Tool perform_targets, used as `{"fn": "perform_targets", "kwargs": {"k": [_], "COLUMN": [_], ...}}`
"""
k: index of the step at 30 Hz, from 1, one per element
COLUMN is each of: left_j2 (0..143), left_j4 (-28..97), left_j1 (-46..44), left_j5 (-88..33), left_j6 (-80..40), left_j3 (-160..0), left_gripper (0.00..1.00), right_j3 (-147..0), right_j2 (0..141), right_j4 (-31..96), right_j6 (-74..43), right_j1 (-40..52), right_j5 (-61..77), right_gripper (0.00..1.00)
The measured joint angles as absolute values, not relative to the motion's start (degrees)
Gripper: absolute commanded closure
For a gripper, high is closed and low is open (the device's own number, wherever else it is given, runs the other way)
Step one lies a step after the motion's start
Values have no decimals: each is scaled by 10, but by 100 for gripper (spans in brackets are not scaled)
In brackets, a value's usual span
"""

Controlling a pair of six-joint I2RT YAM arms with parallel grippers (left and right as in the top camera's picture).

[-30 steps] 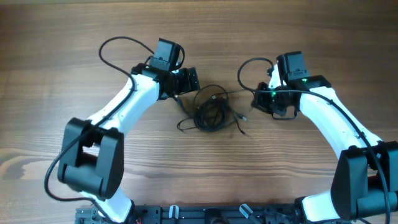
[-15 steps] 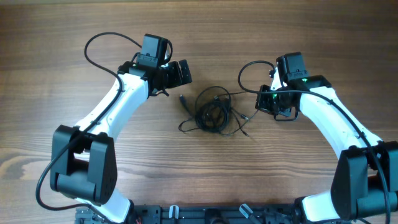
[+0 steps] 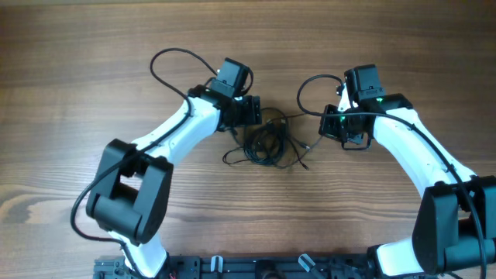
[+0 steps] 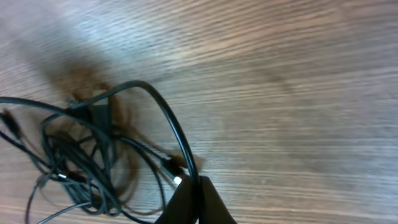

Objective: Untangle cables

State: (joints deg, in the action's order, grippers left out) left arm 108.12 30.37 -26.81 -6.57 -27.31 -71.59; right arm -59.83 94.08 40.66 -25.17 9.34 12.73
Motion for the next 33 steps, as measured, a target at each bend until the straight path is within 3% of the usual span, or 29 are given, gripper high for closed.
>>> {"fn": "perform_targets", "kwargs": {"k": [3,6,10,24,30,33], "left_j2": [1097,1111,1112,1040,1080,1097], "left_j4": [303,304,304,319,319,328], "left_j1": [-273,-273,-267,-265,-302,-308], "left_j5": [-37,-14,15,-4,-10,5], "left_j6": [-275,-276,-274,-295,-299,-300], "left_j3": [-716,-716,-716,-716,-716,-716], "left_gripper": [36,59,46,36,45,47], "right_j3": [-598,-598,-598,-598,-598,-598], "right_j2": [941,941,941,941,941,941], "right_j4": [416,427,432,435,437,434], "right_j6": [-252,-252,-252,-252,-252,-251], "right_j1": [93,93,93,93,93,93], "right_j5": [107,82,51,-12,-61,-86], "right_gripper": [96,96,96,96,95,82]}}
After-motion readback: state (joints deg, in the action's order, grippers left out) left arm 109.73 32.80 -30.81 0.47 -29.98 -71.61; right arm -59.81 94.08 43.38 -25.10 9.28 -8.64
